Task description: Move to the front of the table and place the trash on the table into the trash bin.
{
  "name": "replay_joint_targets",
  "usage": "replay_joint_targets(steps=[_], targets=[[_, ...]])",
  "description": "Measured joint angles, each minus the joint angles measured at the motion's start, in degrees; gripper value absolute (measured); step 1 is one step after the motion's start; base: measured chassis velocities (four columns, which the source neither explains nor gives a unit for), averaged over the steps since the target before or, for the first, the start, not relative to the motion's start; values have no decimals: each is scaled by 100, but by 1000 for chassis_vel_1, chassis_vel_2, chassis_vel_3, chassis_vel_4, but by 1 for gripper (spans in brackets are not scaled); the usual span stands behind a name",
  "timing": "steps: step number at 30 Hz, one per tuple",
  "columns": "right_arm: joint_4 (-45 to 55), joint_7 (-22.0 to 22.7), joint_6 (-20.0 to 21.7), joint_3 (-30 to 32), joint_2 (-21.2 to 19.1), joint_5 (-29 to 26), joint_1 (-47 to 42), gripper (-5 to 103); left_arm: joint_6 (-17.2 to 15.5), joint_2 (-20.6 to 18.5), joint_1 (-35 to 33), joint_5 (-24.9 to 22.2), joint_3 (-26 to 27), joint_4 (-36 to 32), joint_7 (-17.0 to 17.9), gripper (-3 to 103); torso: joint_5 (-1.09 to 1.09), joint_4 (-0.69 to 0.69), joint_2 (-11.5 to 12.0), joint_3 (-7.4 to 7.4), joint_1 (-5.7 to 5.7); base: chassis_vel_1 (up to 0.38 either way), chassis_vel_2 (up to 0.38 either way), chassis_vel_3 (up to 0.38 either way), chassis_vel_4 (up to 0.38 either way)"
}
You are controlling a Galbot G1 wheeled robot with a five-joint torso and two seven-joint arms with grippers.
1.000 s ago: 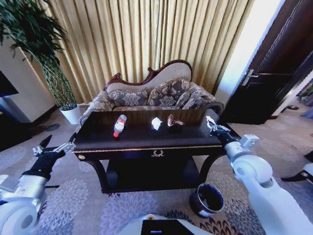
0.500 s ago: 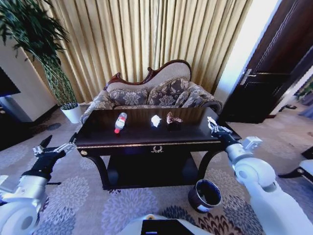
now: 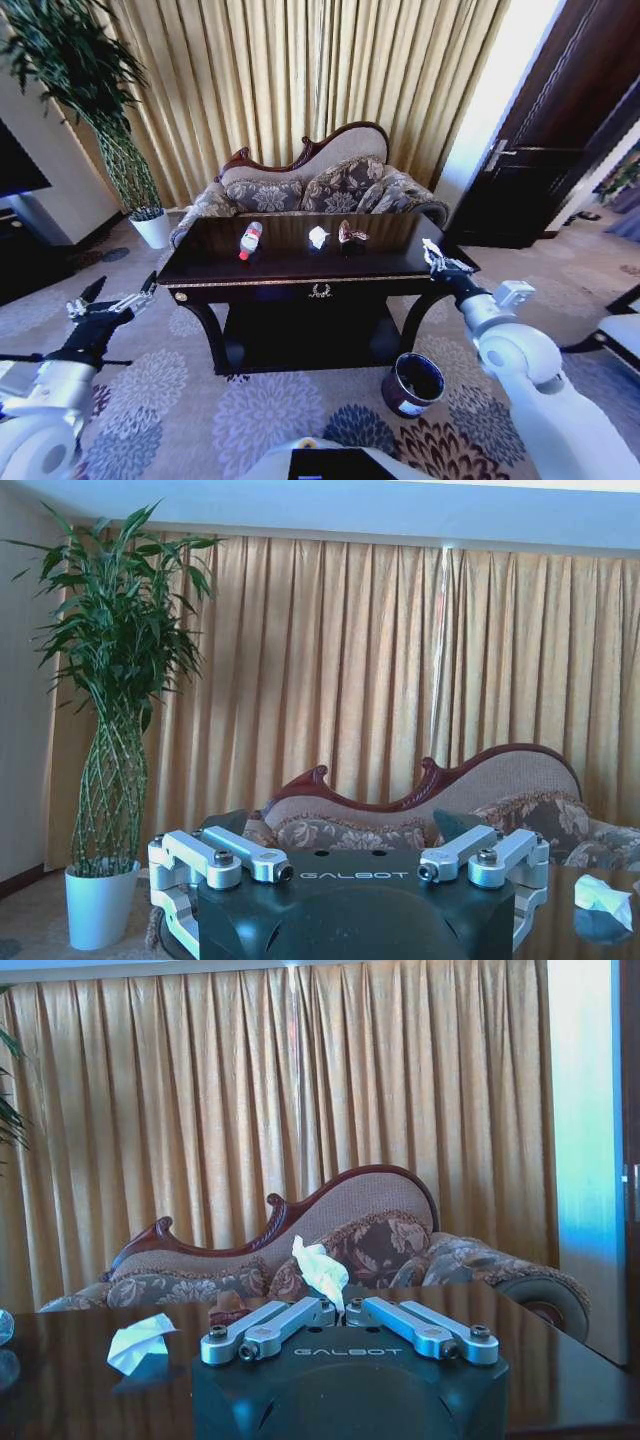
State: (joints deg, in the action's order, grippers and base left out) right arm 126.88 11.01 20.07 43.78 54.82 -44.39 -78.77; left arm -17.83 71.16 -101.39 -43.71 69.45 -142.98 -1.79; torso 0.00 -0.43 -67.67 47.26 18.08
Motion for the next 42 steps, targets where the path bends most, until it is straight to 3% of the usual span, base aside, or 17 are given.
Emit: replay_joint_targets(steps=[7, 11, 15, 19, 23, 30, 40, 42], targets=[[-278, -177, -83, -126, 103, 138, -24, 0, 0, 2, 6, 7, -19, 0, -1, 100, 1, 1, -1, -1, -2, 80, -74, -71, 73], [-845, -386, -146, -277, 286, 485, -63, 0, 0, 11, 6, 9, -24, -2, -1, 100, 0, 1, -1, 0, -2, 6, -14, -6, 10], [-2312, -613, -467, -511, 532, 1231, 104, 0, -2, 35, 17, 13, -28, -9, -2, 100, 1, 0, 1, 1, 1, 0, 0, 0, 0], [-3227, -703, -631, -620, 657, 1643, 308, 0, -4, 56, 32, 16, -53, -21, -4, 100, 2, 0, 1, 1, 1, 0, 0, 0, 0], [-5138, -951, -1209, -717, 851, 2558, 661, 0, -10, 68, 32, 18, -48, -27, -7, 100, 1, -1, 1, 1, 0, 0, 0, 0, 0], [-7102, -1027, -1755, -732, 980, 3108, 1253, 0, -9, 120, -19, 19, -37, -27, -16, 100, 2, 0, 1, 1, 1, 0, 0, 0, 0], [-7569, -1027, -1827, -770, 1126, 3229, 1664, -3, 10, 190, -49, 41, -21, -27, -84, 100, 0, 1, 1, 0, 1, 0, 0, 0, 0], [-7614, -1027, -1796, -783, 1168, 3290, 1727, 6, 13, 189, -49, 41, -16, -27, -84, 100, 0, 0, 0, 0, 0, 0, 0, 0, 0]])
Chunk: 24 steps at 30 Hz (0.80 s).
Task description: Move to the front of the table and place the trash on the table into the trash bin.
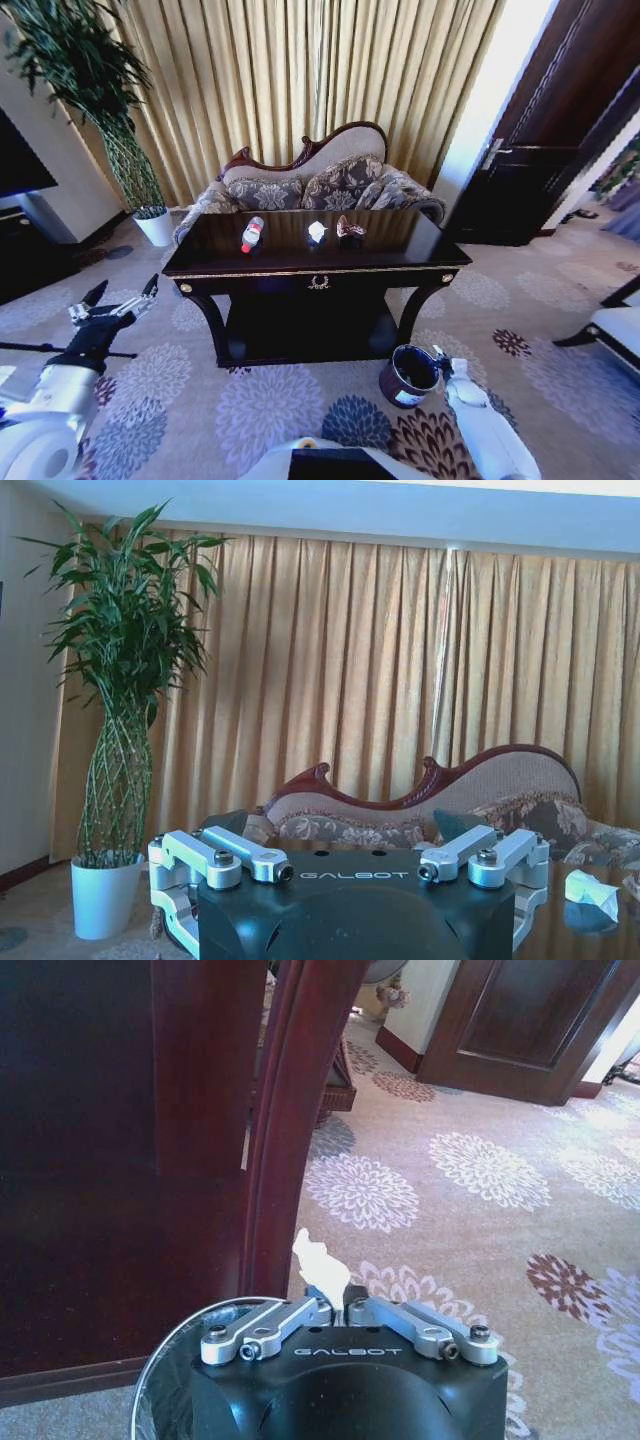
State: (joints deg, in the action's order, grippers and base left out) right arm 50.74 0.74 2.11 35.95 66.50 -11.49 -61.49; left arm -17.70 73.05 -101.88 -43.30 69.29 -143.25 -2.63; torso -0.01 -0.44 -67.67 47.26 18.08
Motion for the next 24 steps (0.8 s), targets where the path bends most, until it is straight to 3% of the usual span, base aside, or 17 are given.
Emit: replay_joint_targets(steps=[1, 3, 5, 9, 12, 17, 20, 23, 24], targets=[[0, 0, 0, 0, 0, 0, 0, 6, 0, 0, 0, 0, 0, 0, 0, 100, 0, 0, 0, 0, 0, 0, 0, 0, 0], [-112, 5, 13, 8, 49, 51, 116, 17, 1, 7, 1, 0, -1, 0, 0, 100, 1, 2, 0, 0, 0, 0, 0, 0, 0], [-137, 8, 15, 10, 54, 66, 143, 17, 1, 9, -1, 0, -2, 0, 0, 100, 0, 2, 0, 0, 0, 0, 0, 0, 0], [-214, 32, 2, 35, 56, 244, 247, 38, 4, 2, 1, 0, -3, 1, 1, 100, 0, 0, 0, 0, 0, 0, 0, 0, 0], [-215, 37, -1, 37, 51, 256, 262, 44, 4, -3, 2, 0, -3, 1, 1, 100, 0, 1, 0, 0, 0, 0, 0, 0, 0], [-210, 44, -2, 39, 31, 263, 297, 66, 5, -16, 9, 0, -6, 1, 2, 100, 0, 1, 0, 0, 0, 0, 0, 0, 0], [-208, 45, -3, 39, 31, 264, 299, 71, 6, -15, -2, 0, -4, 1, 2, 100, 1, 1, 0, 0, 0, 0, 0, 0, 0], [-196, 46, -3, 40, 32, 264, 277, 87, 8, -8, -16, 0, 3, 1, 2, 100, 1, 1, 0, 0, 0, 0, 0, 0, 0], [-196, 46, -3, 40, 32, 264, 277, 87, 8, -8, -16, 0, 3, 1, 2, 100, 1, 1, 0, 0, 0, 0, 0, 0, 0]])
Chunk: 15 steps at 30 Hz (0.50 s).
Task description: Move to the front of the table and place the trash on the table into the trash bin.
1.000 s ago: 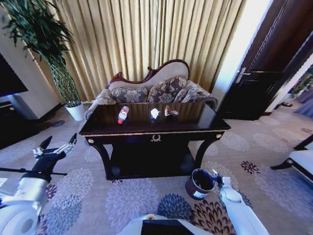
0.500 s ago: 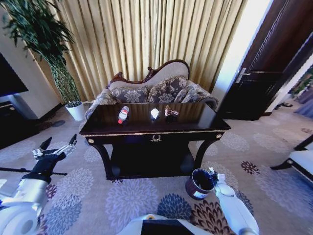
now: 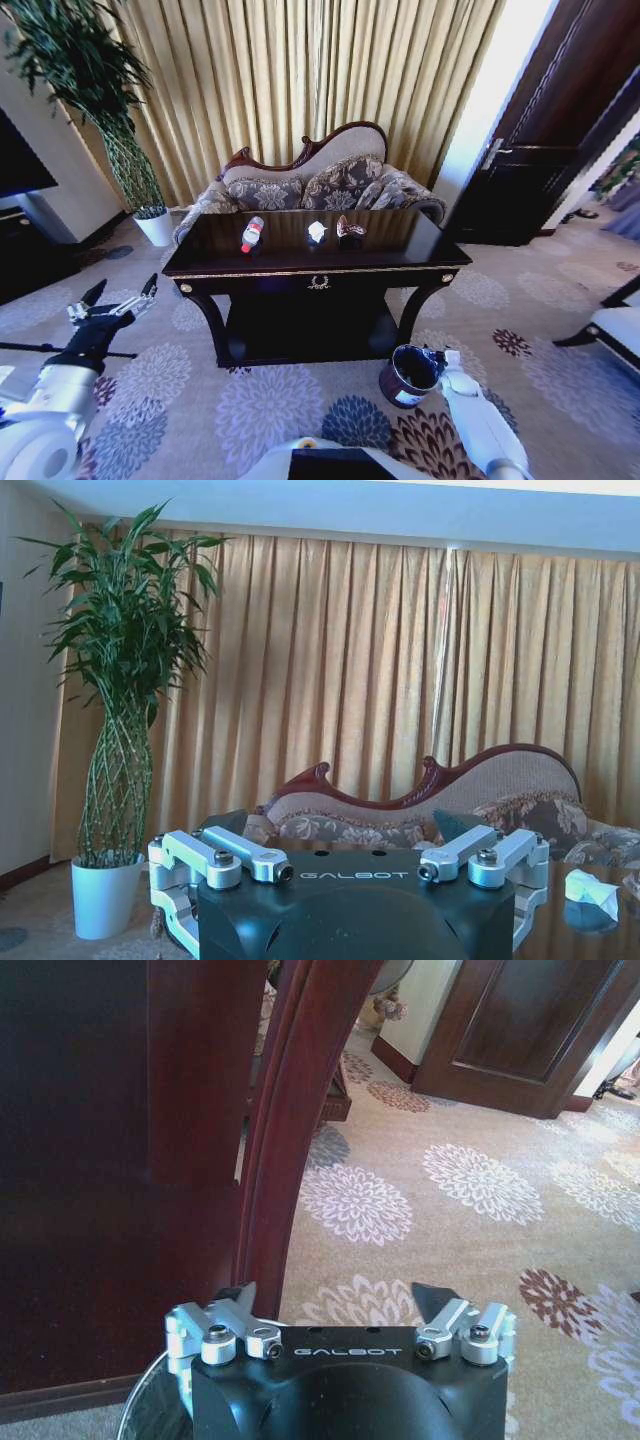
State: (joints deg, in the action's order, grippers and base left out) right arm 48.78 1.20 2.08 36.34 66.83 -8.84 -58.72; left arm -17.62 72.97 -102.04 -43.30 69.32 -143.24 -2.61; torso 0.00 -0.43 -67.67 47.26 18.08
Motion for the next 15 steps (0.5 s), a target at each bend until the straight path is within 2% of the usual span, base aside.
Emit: replay_joint_targets(steps=[2, 4, 15], targets=[[5, 0, 0, 0, -1, -2, -11, 97, 9, -1, -4, 0, 3, 0, 0, 100, 0, 0, 0, 0, 0, 0, 0, 0, 0], [11, 0, 0, 1, -4, -3, -15, 99, 11, -2, -5, 0, 4, 0, 0, 100, 0, 0, 0, 0, 0, 0, 0, 0, 0], [92, 2, 1, 9, -12, -89, -60, 100, 11, 1, -8, -2, 5, 0, 0, 100, 1, 0, 0, 0, 0, 0, 0, 0, 0]])
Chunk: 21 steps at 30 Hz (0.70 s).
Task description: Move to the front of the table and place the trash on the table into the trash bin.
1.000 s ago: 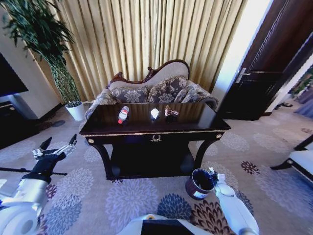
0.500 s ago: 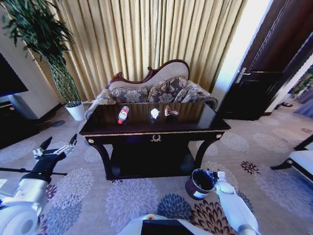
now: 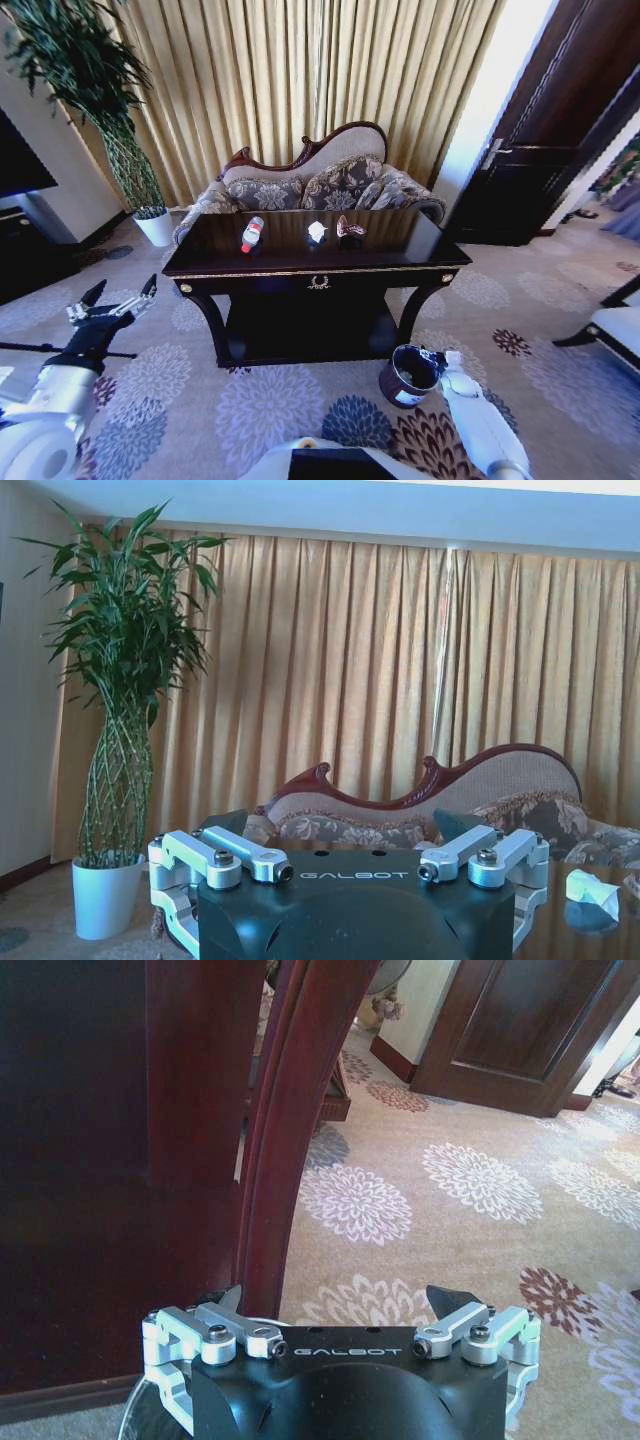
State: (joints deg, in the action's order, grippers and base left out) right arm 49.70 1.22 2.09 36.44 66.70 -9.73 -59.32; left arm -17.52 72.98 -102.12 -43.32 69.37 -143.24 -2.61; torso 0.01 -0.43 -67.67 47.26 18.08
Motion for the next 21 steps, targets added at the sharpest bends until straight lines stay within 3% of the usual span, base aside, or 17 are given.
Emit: replay_joint_targets(steps=[5, 6, 7, 9, 11, 13, 14, 17, 21], targets=[[909, -8, 210, 13, -97, -754, -320, 100, 1, 5, 2, -3, 2, 0, 3, 100, 1, -1, 0, 0, 0, 0, 0, 0, 0], [1834, -24, 555, 47, -179, -1325, -564, 100, 1, 6, 6, -6, 1, 0, 2, 100, -1, 0, 0, 0, 0, 0, 0, 0, 0], [1834, -24, 555, 47, -179, -1325, -564, 100, 1, 6, 6, -6, 1, 0, 2, 100, -1, 0, 0, 0, 0, 0, 0, 0, 0], [3532, -83, 1089, 152, -304, -2137, -967, 100, 1, 2, 16, -9, 1, 0, 1, 100, -1, 0, 0, -1, 0, 0, 0, 0, 0], [3929, -95, 1165, 186, -333, -2256, -1056, 100, 2, 1, 19, -10, 5, 0, 1, 100, -3, 2, 0, -1, 0, 0, 0, 0, 0], [5208, -103, 1394, 294, -398, -2568, -1371, 100, 2, 1, 18, -18, 27, 0, 9, 100, -1, -1, 0, -1, 0, 0, 0, 0, 0], [5208, -103, 1394, 294, -398, -2568, -1371, 100, 2, 1, 18, -18, 27, 0, 9, 100, -1, -1, 0, -1, 0, 0, 0, 0, 0], [6615, 23, 1581, 414, -490, -2796, -1720, 100, 8, 11, 17, -26, 41, 0, 10, 100, -2, 0, -1, -1, 0, 0, 0, 0, 0], [7317, 139, 1592, 485, -563, -2800, -1948, 100, 11, 30, 29, -27, 41, 0, 12, 100, -2, 0, -1, -1, -1, 0, 0, 0, 0]])
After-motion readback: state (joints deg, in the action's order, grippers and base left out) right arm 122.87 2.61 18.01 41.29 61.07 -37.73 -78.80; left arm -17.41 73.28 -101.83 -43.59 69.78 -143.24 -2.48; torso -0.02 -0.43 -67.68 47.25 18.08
